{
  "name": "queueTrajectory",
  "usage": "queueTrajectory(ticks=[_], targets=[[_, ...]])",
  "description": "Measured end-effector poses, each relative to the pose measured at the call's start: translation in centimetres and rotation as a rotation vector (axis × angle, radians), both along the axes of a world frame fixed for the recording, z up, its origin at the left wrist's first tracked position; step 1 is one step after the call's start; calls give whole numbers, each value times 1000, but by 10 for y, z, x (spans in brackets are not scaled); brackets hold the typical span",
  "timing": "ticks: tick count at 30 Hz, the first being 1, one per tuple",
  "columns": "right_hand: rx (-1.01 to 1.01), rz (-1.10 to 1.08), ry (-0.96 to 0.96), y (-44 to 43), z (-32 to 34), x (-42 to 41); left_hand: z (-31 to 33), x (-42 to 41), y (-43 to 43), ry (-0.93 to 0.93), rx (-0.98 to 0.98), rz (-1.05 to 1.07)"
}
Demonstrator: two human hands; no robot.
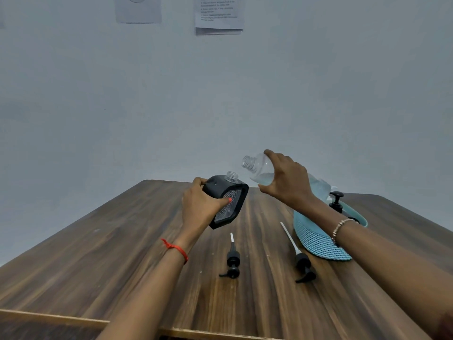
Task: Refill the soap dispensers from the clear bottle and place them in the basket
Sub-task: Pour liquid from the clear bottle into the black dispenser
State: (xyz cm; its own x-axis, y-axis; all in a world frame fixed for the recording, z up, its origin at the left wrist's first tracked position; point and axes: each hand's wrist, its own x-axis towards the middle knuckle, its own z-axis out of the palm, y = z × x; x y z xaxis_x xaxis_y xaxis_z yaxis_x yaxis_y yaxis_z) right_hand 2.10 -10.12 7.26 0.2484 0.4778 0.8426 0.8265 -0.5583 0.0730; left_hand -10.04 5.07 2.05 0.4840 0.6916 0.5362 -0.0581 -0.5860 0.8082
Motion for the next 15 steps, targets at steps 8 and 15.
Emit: queueTrajectory(ticks=[8, 15], targets=[[-78, -1, -78, 3, 3, -2, 1, -2, -3, -5, -16, -14], [-141, -24, -104, 7, 1, -2, 1, -4, -4, -2, -16, -16]])
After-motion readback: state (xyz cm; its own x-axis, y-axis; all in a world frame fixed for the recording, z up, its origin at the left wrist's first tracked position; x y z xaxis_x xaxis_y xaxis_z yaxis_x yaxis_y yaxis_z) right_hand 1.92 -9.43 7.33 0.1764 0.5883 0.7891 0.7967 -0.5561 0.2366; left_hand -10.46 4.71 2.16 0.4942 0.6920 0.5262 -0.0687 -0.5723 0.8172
